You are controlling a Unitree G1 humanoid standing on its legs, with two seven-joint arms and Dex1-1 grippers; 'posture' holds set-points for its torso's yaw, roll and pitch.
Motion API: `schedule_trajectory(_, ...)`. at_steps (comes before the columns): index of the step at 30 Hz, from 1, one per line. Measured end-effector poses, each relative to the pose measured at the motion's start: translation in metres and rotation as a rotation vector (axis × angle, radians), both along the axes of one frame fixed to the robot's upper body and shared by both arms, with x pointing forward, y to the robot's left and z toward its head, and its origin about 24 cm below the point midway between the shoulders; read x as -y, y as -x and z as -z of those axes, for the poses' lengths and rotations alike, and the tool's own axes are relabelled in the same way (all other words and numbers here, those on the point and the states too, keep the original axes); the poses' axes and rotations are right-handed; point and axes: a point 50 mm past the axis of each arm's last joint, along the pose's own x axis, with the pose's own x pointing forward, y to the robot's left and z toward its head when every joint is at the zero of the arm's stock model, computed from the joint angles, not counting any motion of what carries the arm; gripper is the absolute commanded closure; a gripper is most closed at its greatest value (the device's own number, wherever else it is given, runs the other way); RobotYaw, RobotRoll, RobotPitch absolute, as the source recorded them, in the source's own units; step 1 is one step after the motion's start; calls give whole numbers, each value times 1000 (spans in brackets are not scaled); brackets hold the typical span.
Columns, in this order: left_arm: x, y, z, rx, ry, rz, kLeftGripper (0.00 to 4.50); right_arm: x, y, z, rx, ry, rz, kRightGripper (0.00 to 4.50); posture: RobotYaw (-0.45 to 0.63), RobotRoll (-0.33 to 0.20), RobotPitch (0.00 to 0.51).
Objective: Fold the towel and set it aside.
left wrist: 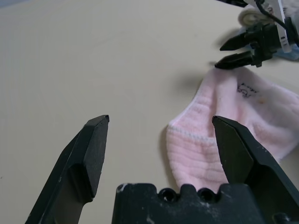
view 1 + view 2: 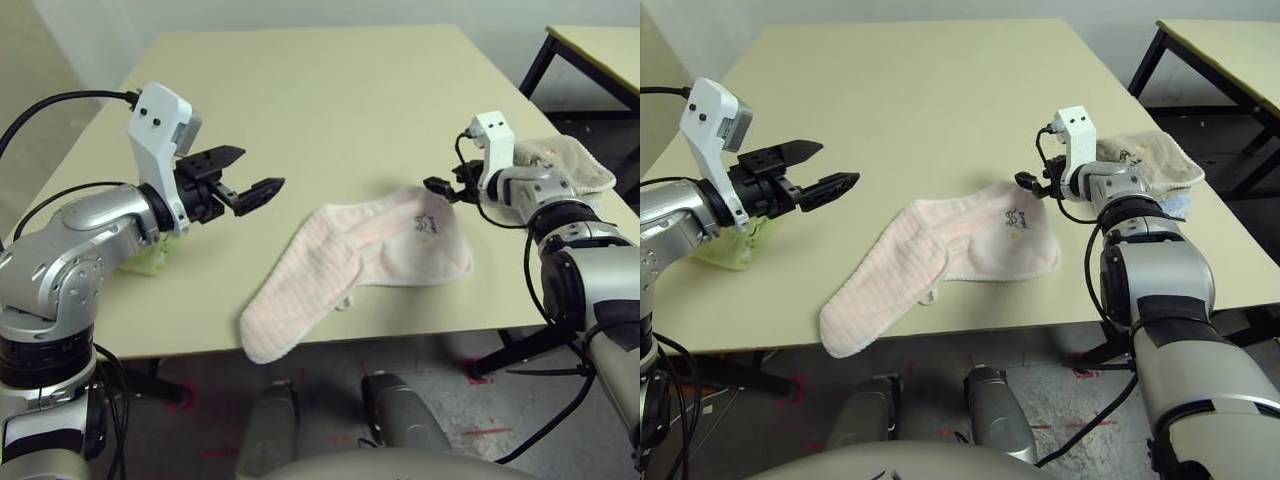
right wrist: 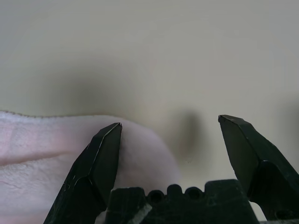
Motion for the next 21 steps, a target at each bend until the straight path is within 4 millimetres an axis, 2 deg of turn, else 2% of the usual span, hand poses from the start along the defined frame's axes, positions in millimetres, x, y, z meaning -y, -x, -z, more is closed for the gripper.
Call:
schedule_trajectory(3, 1, 2, 1, -3, -4, 1, 0, -1, 5, 12, -49, 28, -29, 25, 246, 0, 97)
schedule_trajectory(13, 0, 3, 7, -28, -7, -4, 0, 3, 15, 6, -169, 48, -280, 25, 236, 0, 92)
schedule_trajectory(20, 6, 2, 12, -36, -13, 23, 0, 8, 16, 4, -177, 42, -277, 25, 231, 0, 83)
schedule_trajectory(21, 7, 2, 12, -36, -15, 26, 0, 9, 16, 4, -175, 42, -274, 193, 231, 0, 82)
